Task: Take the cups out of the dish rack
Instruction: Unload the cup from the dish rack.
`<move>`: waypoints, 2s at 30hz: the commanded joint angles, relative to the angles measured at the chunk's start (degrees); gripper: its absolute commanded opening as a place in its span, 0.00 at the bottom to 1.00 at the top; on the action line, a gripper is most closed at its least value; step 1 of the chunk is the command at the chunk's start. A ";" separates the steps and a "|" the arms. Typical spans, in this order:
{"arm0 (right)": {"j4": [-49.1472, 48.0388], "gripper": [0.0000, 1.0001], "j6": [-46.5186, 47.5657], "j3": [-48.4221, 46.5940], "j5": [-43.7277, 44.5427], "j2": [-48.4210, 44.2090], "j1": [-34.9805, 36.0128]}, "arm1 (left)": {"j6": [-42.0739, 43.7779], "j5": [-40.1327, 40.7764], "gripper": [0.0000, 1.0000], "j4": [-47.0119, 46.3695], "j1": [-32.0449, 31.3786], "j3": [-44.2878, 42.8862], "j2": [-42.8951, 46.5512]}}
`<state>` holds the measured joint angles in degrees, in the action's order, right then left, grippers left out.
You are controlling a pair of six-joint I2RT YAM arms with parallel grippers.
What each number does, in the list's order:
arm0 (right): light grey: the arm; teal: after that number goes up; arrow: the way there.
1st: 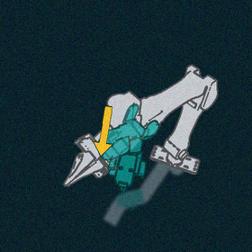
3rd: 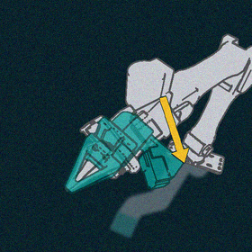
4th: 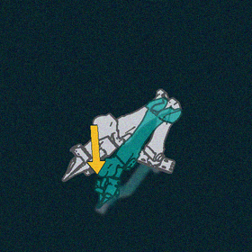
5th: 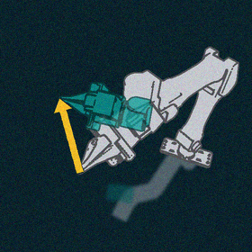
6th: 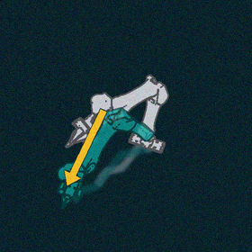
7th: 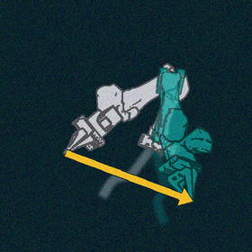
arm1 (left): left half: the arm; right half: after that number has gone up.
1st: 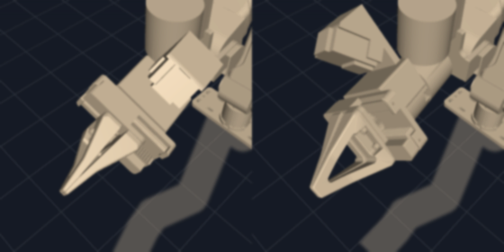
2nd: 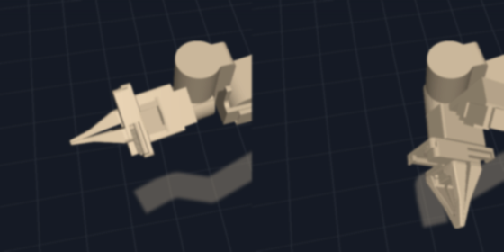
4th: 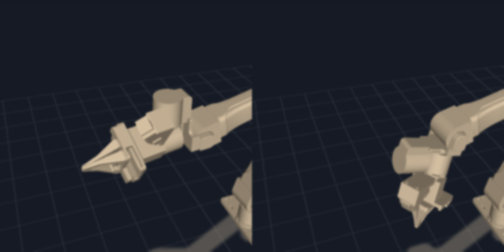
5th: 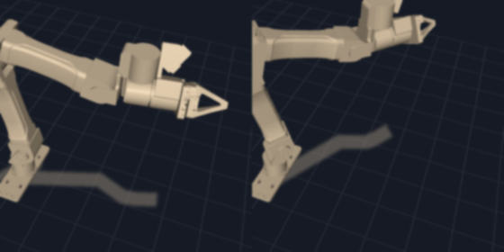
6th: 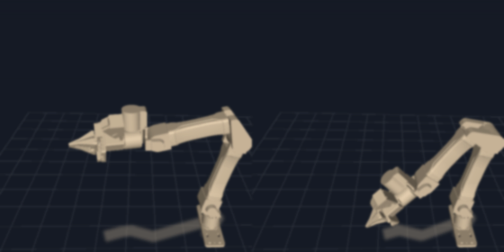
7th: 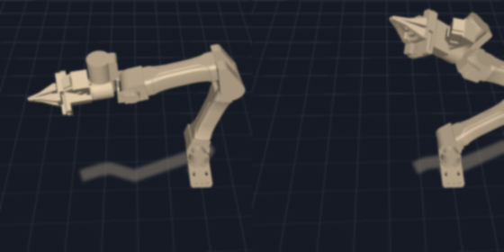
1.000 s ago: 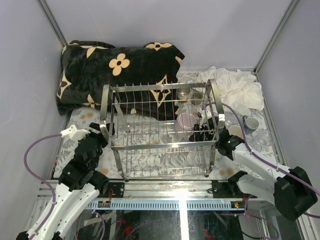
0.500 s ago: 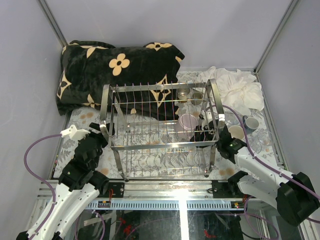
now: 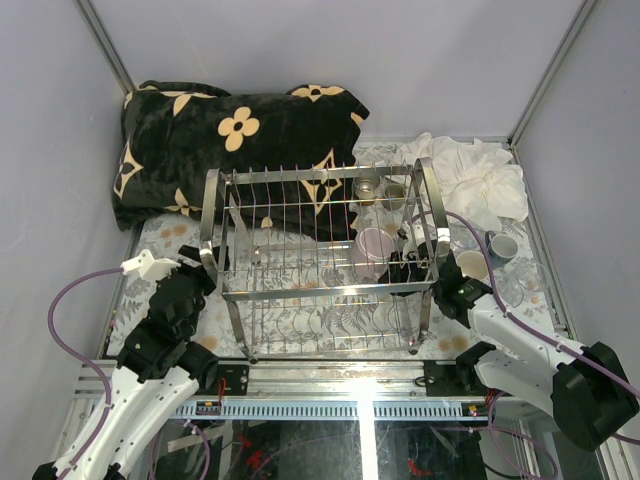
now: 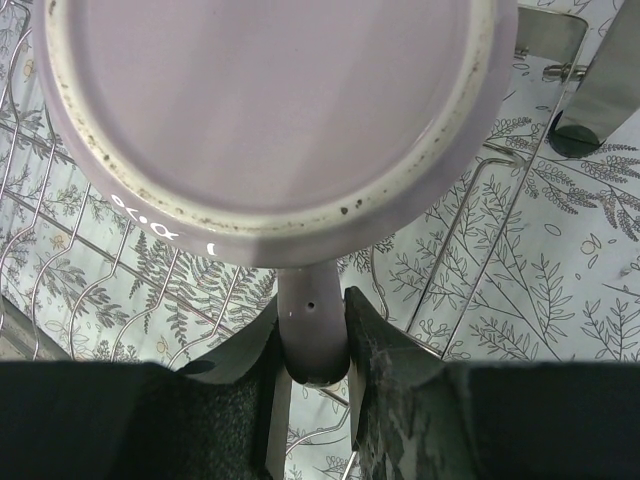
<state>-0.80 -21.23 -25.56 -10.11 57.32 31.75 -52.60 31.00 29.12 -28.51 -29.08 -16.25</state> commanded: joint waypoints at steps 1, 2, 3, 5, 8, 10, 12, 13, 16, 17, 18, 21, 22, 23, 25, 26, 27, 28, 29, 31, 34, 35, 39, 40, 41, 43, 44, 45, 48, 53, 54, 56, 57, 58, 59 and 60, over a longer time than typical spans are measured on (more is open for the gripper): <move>-1.71 0.00 -0.88 -1.06 2.77 -0.09 0.24 | 0.92 0.46 0.70 -3.28 -0.32 0.87 0.64; -1.96 0.00 -0.99 -0.80 2.97 -0.51 0.31 | 0.92 0.46 0.70 -3.32 -0.27 0.83 0.57; -2.08 0.00 -1.08 -0.68 2.98 -0.80 0.33 | 0.96 0.46 0.70 -3.31 -0.31 0.86 0.52; -2.10 0.03 -1.00 -0.78 2.86 -0.78 0.33 | 0.94 0.46 0.70 -3.36 -0.30 0.85 0.47; -2.61 0.10 -1.00 -0.91 1.55 0.28 0.34 | 1.00 0.33 0.70 -3.54 -0.32 0.85 0.34; -3.37 0.12 -0.98 -0.92 0.96 1.16 0.33 | 1.01 0.37 0.70 -3.44 -0.32 0.85 0.41; -4.11 0.14 -1.27 -0.81 0.37 1.89 0.33 | 1.01 0.37 0.70 -3.31 -0.33 0.90 0.56; -4.51 0.14 -1.27 -0.69 0.17 2.22 0.33 | 1.01 0.44 0.70 -3.29 -0.32 0.95 0.61; -5.17 0.19 -1.29 -0.46 0.12 2.61 0.34 | 0.93 0.44 0.70 -3.33 -0.32 1.04 0.84; -5.24 0.21 -1.25 -0.37 0.25 2.62 0.33 | 0.92 0.39 0.70 -3.37 -0.33 1.00 0.72; -5.45 0.22 -1.22 -0.25 0.19 2.61 0.33 | 0.92 0.44 0.70 -3.37 -0.32 1.04 0.68; -5.77 0.26 -1.35 -0.28 0.10 2.67 0.33 | 0.92 0.44 0.70 -3.37 -0.35 0.95 0.53; -5.79 0.29 -1.34 -0.34 0.05 2.80 0.33 | 0.96 0.46 0.70 -3.37 -0.32 0.89 0.56; -5.79 0.30 -1.31 -0.41 -0.06 2.86 0.33 | 1.00 0.46 0.70 -3.37 -0.36 0.83 0.57; -5.91 0.34 -1.34 -0.45 -0.27 2.97 0.33 | 1.01 0.41 0.70 -3.45 -0.37 0.81 0.52; -6.01 0.34 -1.35 -0.46 -0.46 2.97 0.33 | 0.96 0.43 0.70 -3.47 -0.32 0.88 0.52; -6.11 0.36 -1.33 -0.41 -0.58 2.97 0.33 | 1.00 0.40 0.70 -3.49 -0.34 0.92 0.46; -6.28 0.38 -1.43 -0.37 -0.69 3.04 0.35 | 1.01 0.40 0.70 -3.53 -0.32 0.95 0.36; -6.38 0.39 -1.44 -0.29 -0.89 3.10 0.34 | 1.00 0.39 0.70 -3.57 -0.31 0.96 0.48; -6.47 0.40 -1.44 -0.38 -0.88 3.30 0.33 | 1.01 0.42 0.70 -3.55 -0.32 0.88 0.48; -6.74 0.41 -1.39 -0.33 -1.33 3.56 0.33 | 1.01 0.37 0.70 -3.57 -0.36 0.94 0.46; -6.90 0.43 -1.43 -0.28 -1.49 3.63 0.33 | 1.01 0.35 0.70 -3.55 -0.31 0.94 0.48; -7.15 0.46 -1.06 -0.21 -1.84 3.15 0.33 | 1.01 0.37 0.70 -3.55 -0.32 0.93 0.44; -7.12 0.46 -0.99 -0.19 -1.78 2.95 0.33 | 1.01 0.42 0.70 -3.49 -0.32 0.95 0.43; -7.19 0.47 -0.80 -0.19 -1.80 2.78 0.33 | 1.02 0.38 0.70 -3.54 -0.29 1.00 0.53; -7.20 0.48 -0.44 -0.40 -1.54 2.55 0.33 | 0.94 0.36 0.70 -3.42 -0.36 0.98 0.56; -7.12 0.48 -0.18 -0.51 -1.12 2.41 0.34 | 0.92 0.34 0.70 -3.39 -0.31 0.97 0.57; -7.18 0.48 -0.04 -0.54 -0.68 2.31 0.33 | 0.92 0.35 0.70 -3.37 -0.34 0.97 0.56; -7.33 0.50 0.62 -0.63 0.64 1.88 0.33 | 0.96 0.22 0.70 -3.37 -0.31 1.02 0.56; -6.71 0.52 1.18 -1.07 2.95 2.10 0.33 | 1.01 0.22 0.70 -3.48 -0.32 1.02 0.39; -6.60 0.52 1.38 -1.22 3.16 2.04 0.35 | 1.01 0.16 0.70 -3.53 -0.27 1.01 0.35; -6.48 0.54 1.78 -1.75 3.45 2.14 0.36 | 1.01 0.02 0.70 -3.63 -0.31 1.06 0.21; -6.26 0.54 2.19 -2.18 3.51 2.21 0.34 | 1.01 -0.02 0.70 -3.64 -0.32 1.08 0.15; -5.98 0.54 2.55 -2.69 3.56 2.43 0.36 | 1.01 -0.08 0.70 -3.64 -0.32 1.04 0.11; -5.78 0.55 2.86 -3.21 3.59 2.92 0.34 | 1.01 -0.10 0.70 -3.64 -0.32 1.07 0.08; -5.81 0.55 3.13 -3.43 3.34 3.27 0.33 | 1.01 -0.16 0.70 -3.68 -0.32 1.00 0.16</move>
<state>-5.37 -20.38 -25.63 -8.40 60.38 31.81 -52.60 30.92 29.10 -28.51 -28.45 -16.16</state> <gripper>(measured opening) 0.543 0.698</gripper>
